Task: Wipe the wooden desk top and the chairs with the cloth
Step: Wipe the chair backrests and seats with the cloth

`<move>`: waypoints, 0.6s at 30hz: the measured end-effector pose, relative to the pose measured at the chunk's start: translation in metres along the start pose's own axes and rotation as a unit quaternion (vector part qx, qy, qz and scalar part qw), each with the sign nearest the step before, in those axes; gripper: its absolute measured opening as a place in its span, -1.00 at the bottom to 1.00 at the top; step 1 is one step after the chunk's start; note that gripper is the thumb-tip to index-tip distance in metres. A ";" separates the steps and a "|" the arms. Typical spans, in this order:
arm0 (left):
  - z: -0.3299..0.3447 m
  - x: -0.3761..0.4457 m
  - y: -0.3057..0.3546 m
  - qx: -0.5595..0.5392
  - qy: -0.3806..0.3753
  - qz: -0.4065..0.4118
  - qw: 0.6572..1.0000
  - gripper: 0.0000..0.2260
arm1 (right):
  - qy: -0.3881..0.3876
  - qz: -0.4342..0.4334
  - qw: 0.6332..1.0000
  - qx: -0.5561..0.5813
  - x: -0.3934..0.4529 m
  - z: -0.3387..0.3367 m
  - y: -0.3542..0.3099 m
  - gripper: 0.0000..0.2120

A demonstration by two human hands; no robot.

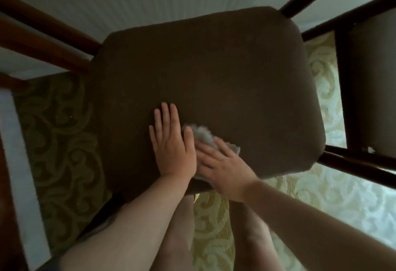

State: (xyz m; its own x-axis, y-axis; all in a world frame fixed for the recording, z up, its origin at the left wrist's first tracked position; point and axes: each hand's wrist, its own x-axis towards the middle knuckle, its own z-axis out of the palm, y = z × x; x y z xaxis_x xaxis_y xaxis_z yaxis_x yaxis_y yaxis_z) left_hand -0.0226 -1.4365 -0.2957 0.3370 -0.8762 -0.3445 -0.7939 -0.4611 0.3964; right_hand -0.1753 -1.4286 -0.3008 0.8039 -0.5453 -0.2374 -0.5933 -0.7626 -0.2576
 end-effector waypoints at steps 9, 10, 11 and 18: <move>0.007 -0.023 0.001 0.038 -0.021 0.015 0.999 -0.46 | 0.195 0.682 0.689 0.148 -0.025 -0.013 0.041 -0.41; 0.009 -0.025 0.001 0.042 -0.019 0.009 0.999 -0.46 | 0.166 0.556 0.806 0.112 -0.024 -0.006 0.032 -0.40; 0.011 -0.026 0.002 0.043 -0.016 0.003 0.999 -0.46 | 0.119 0.373 0.917 0.074 -0.029 0.001 0.024 -0.38; 0.022 -0.031 0.012 0.041 0.018 -0.030 0.999 -0.46 | 0.211 0.631 0.735 0.126 -0.043 -0.012 0.087 -0.44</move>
State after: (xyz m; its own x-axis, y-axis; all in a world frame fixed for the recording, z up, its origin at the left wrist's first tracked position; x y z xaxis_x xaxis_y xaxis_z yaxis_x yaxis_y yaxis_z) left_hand -0.0535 -1.4119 -0.2995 0.4025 -0.8525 -0.3337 -0.8102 -0.5014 0.3036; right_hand -0.2611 -1.4750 -0.3018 -0.4852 -0.8634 -0.1382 -0.8237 0.5043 -0.2591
